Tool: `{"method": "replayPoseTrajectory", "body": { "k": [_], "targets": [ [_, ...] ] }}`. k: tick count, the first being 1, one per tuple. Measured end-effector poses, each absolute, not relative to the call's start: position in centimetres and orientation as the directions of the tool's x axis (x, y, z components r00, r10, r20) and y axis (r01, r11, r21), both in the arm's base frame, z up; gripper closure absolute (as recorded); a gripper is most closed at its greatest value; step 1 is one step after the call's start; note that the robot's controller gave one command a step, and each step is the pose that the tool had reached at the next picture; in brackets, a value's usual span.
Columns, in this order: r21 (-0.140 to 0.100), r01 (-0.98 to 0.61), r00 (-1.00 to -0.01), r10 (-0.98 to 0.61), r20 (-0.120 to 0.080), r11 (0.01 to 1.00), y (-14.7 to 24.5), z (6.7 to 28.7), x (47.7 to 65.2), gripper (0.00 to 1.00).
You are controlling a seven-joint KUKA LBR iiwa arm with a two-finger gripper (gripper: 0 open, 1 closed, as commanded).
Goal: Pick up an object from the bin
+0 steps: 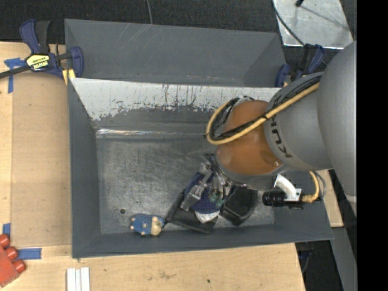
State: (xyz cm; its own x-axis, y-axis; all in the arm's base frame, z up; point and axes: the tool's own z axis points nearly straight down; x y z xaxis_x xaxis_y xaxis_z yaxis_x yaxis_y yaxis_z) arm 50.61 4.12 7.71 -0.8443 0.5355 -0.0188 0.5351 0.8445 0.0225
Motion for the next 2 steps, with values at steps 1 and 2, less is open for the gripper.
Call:
{"method": "replayPoseTrajectory", "body": {
  "k": [1, 2],
  "targets": [
    [0.011, 0.529, -0.849, 0.529, -0.003, 0.849, 4.7, 10.0, 50.9, 1.0],
    [0.007, 0.524, -0.852, 0.524, -0.007, 0.852, 4.8, 13.8, 51.1, 1.0]
  ]
}}
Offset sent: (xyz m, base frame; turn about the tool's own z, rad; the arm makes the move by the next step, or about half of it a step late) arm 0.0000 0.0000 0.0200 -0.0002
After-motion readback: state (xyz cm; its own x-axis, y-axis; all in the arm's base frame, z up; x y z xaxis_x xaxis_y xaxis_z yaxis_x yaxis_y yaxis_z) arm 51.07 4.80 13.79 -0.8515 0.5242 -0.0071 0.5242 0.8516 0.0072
